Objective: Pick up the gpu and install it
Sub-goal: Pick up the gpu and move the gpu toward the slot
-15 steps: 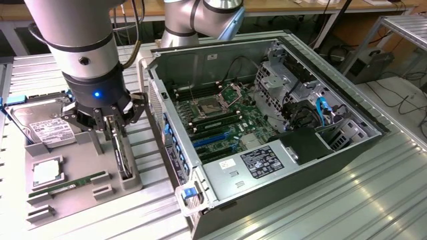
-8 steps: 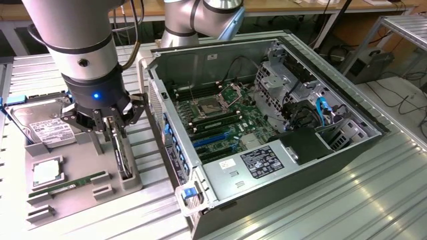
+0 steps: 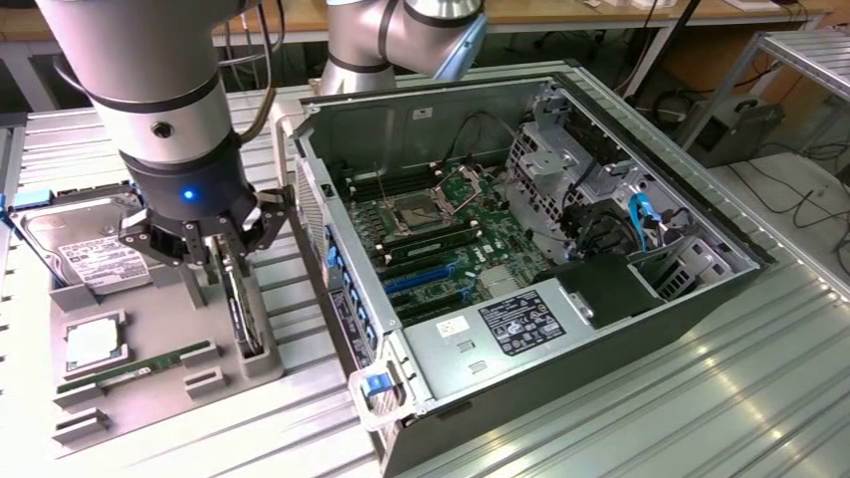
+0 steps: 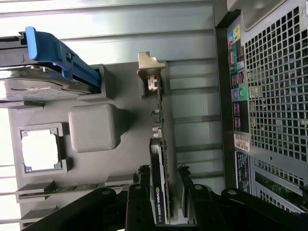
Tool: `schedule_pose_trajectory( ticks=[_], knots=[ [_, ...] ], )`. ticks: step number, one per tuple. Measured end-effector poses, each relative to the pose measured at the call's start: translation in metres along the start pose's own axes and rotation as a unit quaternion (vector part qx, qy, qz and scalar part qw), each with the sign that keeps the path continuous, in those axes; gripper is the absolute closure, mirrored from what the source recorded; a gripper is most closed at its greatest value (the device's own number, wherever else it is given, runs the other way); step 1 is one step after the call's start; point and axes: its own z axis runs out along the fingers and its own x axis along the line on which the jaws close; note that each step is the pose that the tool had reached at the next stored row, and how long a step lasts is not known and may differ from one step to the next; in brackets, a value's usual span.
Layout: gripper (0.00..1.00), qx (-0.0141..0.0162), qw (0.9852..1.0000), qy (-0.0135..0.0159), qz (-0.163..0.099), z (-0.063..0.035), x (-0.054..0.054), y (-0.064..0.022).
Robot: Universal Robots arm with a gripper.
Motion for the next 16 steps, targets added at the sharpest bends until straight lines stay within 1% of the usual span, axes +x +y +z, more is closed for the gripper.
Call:
schedule_pose_trajectory(
  ticks=[4, 7, 16],
  knots=[
    [0.64, -0.0003, 1.0, -0.0037, 0.0, 0.0056, 0.003, -0.001],
    [0.64, -0.0004, 1.0, -0.0049, 0.0, 0.0116, 0.006, -0.0015],
    [0.64, -0.0004, 1.0, -0.0051, 0.0, 0.0293, 0.006, -0.0019]
  ],
)
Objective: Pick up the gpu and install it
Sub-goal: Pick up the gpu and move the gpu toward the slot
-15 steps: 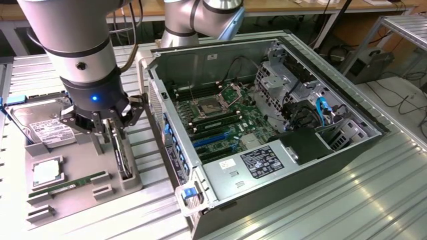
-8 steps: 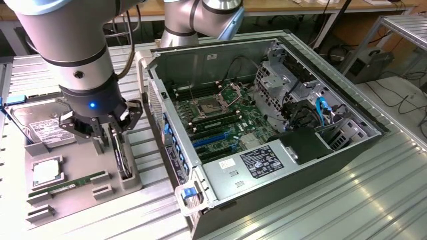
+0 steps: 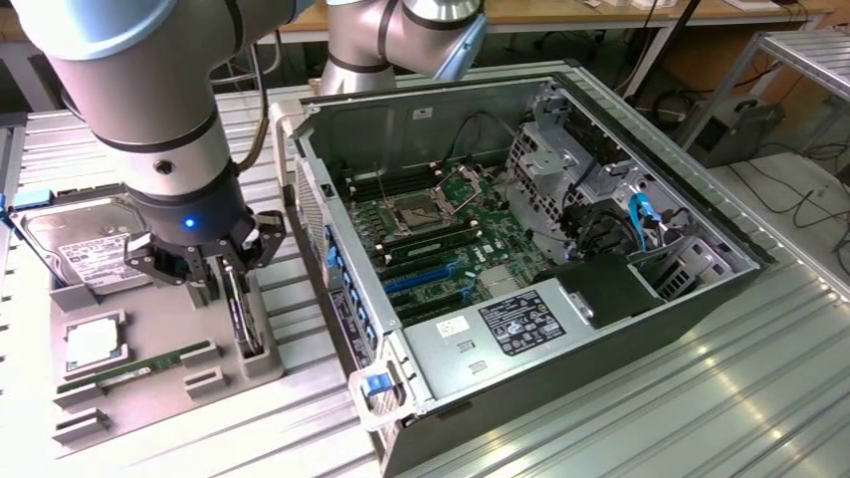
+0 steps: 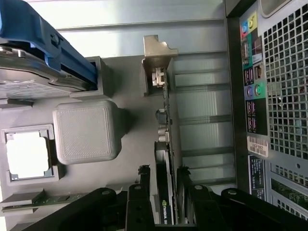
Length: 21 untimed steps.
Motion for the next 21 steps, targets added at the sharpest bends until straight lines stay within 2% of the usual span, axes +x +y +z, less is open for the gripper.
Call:
schedule_pose_trajectory(
  ticks=[3, 21],
  knots=[
    [0.64, -0.0001, 1.0, -0.0001, 0.0, 0.0031, 0.0002, 0.001],
    [0.64, -0.0001, 1.0, 0.0, 0.0, 0.0067, 0.0005, 0.0032]
  ],
)
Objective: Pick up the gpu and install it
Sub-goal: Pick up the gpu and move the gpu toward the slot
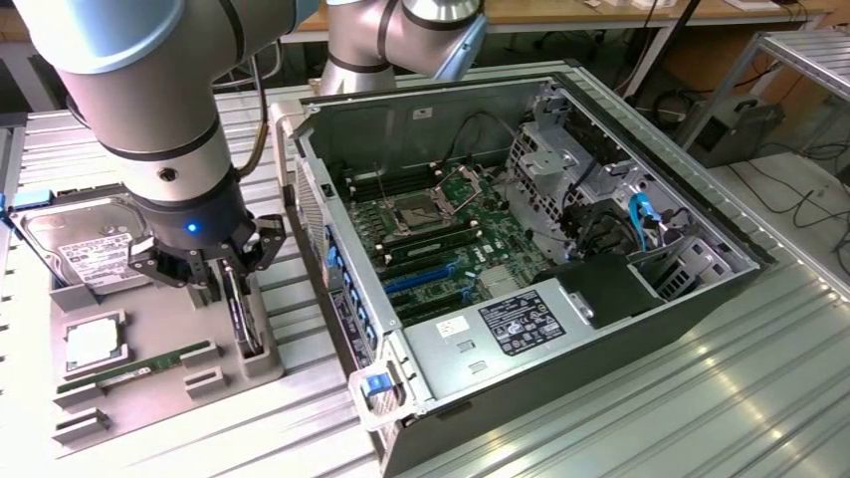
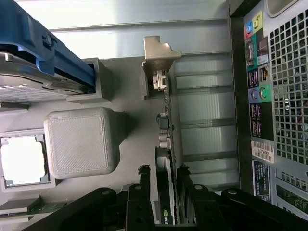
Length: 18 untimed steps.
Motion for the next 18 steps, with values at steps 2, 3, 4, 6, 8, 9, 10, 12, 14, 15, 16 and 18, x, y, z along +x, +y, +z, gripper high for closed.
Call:
schedule_pose_trajectory(
  ticks=[2, 3, 4, 6, 8, 9, 10, 12, 14, 15, 16, 18],
  knots=[
    [0.64, 0.0, 1.0, 0.0, 0.0, 0.0, 0.0, 0.0],
    [0.65, 0.0, 1.0, 0.0, 0.0, 0.0, 0.0, 0.0],
    [0.65, 0.0, 1.0, 0.0, 0.0, 0.0, 0.0, 0.0],
    [0.72, 0.0, 1.0, 0.0, 0.0, 0.0, 0.0, 0.0],
    [0.73, 0.0, 1.0, 0.0, 0.0, 0.0, 0.0, 0.0],
    [0.73, 0.0, 1.0, 0.0, -0.001, 0.0, 0.0, 0.0],
    [0.73, -0.0002, 1.0, 0.0002, -0.005, 0.0, 0.0, 0.0],
    [0.73, -0.0005, 0.9999, 0.0005, -0.012, 0.0, -0.0001, 0.0],
    [0.74, -0.0008, 0.9999, 0.0007, -0.017, 0.0001, -0.0002, 0.0],
    [0.74, -0.0009, 0.9998, 0.0009, -0.021, 0.0, -0.0004, 0.0],
    [0.74, -0.0011, 0.9997, 0.001, -0.024, 0.0, -0.0004, 0.0],
    [0.74, -0.0016, 0.9994, 0.0014, -0.035, 0.0001, -0.0006, 0.0001]
  ],
)
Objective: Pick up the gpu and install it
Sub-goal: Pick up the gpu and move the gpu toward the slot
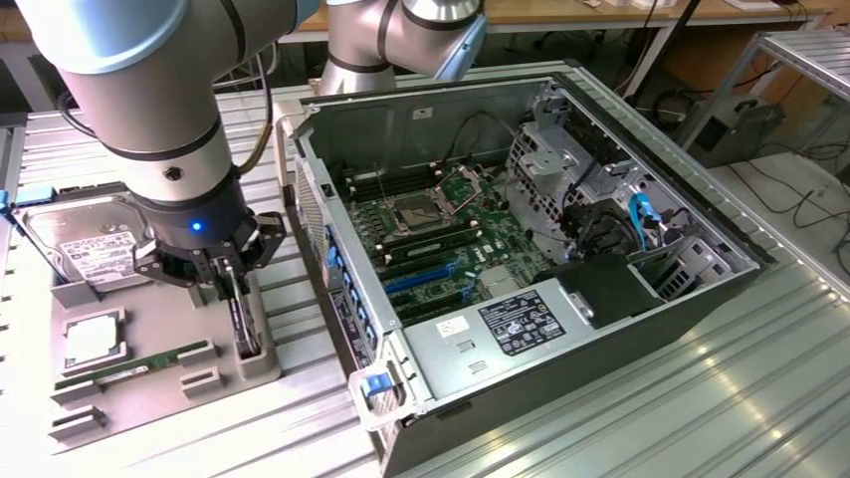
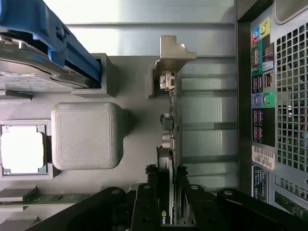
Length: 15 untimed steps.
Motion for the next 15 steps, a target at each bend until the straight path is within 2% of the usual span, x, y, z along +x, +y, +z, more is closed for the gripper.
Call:
schedule_pose_trajectory(
  ticks=[2, 7, 13, 15],
  knots=[
    [0.74, -0.0006, 0.9999, 0.0006, -0.014, 0.0, 0.0, 0.0],
    [0.74, -0.0007, 0.9998, 0.0015, -0.018, -0.001, -0.001, 0.0001],
    [0.74, -0.0008, 0.9998, 0.0016, -0.02, -0.0105, -0.002, 0.0005],
    [0.74, -0.0009, 0.9998, 0.0016, -0.02, -0.0163, -0.003, 0.0007]
  ],
)
